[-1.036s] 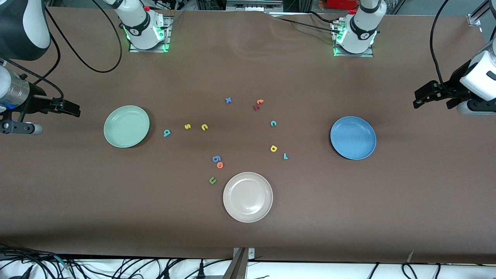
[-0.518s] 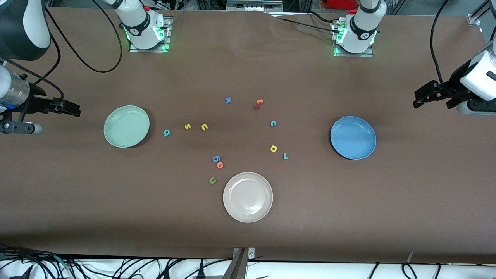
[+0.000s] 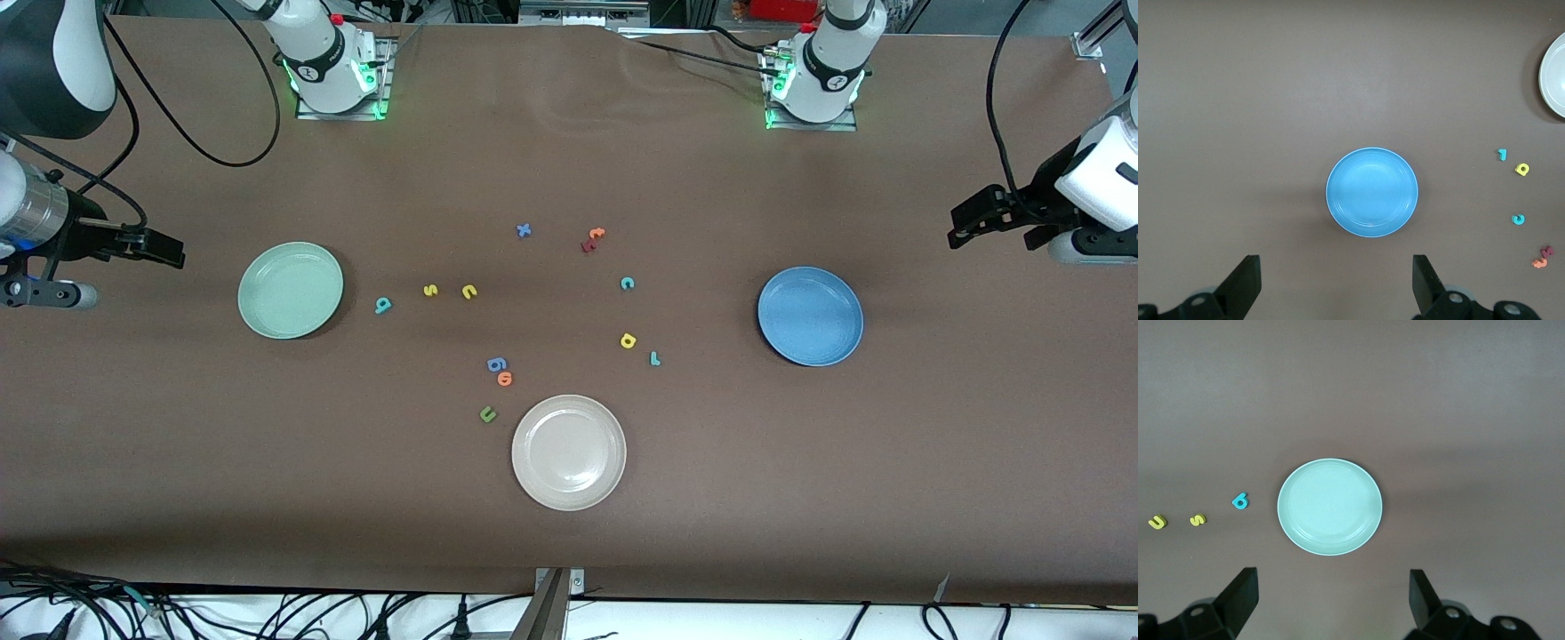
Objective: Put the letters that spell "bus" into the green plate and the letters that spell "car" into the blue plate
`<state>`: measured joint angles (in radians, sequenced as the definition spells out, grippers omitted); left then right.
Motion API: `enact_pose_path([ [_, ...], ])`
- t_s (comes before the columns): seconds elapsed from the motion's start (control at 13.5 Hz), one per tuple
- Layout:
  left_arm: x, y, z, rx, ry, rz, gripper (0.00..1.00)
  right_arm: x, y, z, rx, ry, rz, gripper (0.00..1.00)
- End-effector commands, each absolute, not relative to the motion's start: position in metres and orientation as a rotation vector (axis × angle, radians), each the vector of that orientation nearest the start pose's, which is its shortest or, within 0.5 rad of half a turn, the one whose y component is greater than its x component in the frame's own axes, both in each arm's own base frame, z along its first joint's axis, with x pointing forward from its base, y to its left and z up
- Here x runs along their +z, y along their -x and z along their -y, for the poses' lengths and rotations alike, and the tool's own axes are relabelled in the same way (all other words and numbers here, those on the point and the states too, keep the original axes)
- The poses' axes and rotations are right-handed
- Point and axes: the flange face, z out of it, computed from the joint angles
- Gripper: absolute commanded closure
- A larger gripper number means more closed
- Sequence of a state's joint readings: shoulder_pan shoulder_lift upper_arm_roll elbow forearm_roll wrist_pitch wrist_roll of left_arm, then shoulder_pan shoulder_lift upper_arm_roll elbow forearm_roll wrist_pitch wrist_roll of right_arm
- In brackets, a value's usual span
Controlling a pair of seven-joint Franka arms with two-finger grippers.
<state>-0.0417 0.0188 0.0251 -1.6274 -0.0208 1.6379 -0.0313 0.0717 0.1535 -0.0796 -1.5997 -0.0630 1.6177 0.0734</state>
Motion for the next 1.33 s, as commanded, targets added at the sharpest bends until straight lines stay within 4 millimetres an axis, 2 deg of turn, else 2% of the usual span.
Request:
enact_pose_path([
  [0.0, 0.594, -0.563, 0.014, 0.003, 3.167, 0.015, 0.00, 0.527, -0.593, 0.006, 0.222, 3.198, -0.131, 0.00],
  [0.74, 0.594, -0.563, 0.014, 0.003, 3.167, 0.015, 0.00, 0.528, -0.593, 0.000, 0.219, 3.198, -0.119, 0.00],
  [0.81, 0.594, -0.563, 0.014, 0.003, 3.167, 0.015, 0.00, 0.528, -0.593, -0.009, 0.215, 3.200, -0.097, 0.00],
  [0.96, 0.594, -0.563, 0.014, 0.003, 3.167, 0.015, 0.00, 0.528, -0.593, -0.017, 0.213, 3.207, -0.175, 0.00],
  [1.26, 0.593, -0.564, 0.014, 0.006, 3.167, 0.015, 0.00, 0.522, -0.597, -0.048, 0.199, 3.194, -0.243, 0.01],
])
